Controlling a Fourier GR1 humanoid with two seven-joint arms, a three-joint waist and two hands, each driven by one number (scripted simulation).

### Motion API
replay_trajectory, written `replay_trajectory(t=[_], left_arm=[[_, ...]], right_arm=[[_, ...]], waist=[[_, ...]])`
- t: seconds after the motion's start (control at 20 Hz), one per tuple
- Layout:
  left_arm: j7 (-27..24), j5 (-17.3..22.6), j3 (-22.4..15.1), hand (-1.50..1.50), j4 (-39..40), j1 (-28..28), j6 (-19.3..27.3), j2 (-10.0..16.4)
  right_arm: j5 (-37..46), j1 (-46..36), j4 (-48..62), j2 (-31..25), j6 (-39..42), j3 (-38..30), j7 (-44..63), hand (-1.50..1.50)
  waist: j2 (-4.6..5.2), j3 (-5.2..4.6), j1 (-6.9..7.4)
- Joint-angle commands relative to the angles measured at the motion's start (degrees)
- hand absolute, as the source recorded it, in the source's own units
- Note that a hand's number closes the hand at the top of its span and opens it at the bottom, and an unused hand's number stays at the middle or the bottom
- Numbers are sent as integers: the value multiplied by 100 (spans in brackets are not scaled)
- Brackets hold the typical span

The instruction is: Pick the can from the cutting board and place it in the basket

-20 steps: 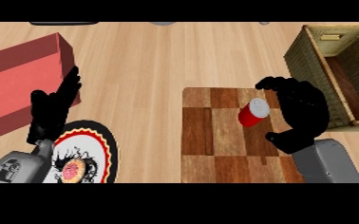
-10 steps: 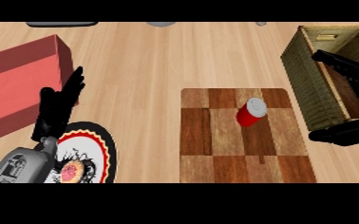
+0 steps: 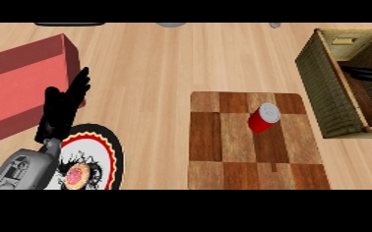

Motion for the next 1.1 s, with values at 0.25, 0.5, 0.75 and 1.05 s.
replay_trajectory(t=[0.25,0.5,0.75,1.05], left_arm=[[-4,-408,189,0,351,-264,-67,-389],[287,-442,316,0,75,-201,-240,-520],[158,-587,579,0,-232,164,-481,-447],[486,-827,646,0,-330,-27,-473,-684]], right_arm=[[351,-113,473,61,683,-50,-390,-150],[381,43,451,354,439,-375,-283,-150],[892,-33,289,1084,-71,-219,161,-150],[1417,152,343,1620,-275,20,55,-150]], waist=[[8,5,34],[1,6,23],[-4,5,50],[-7,6,33]])
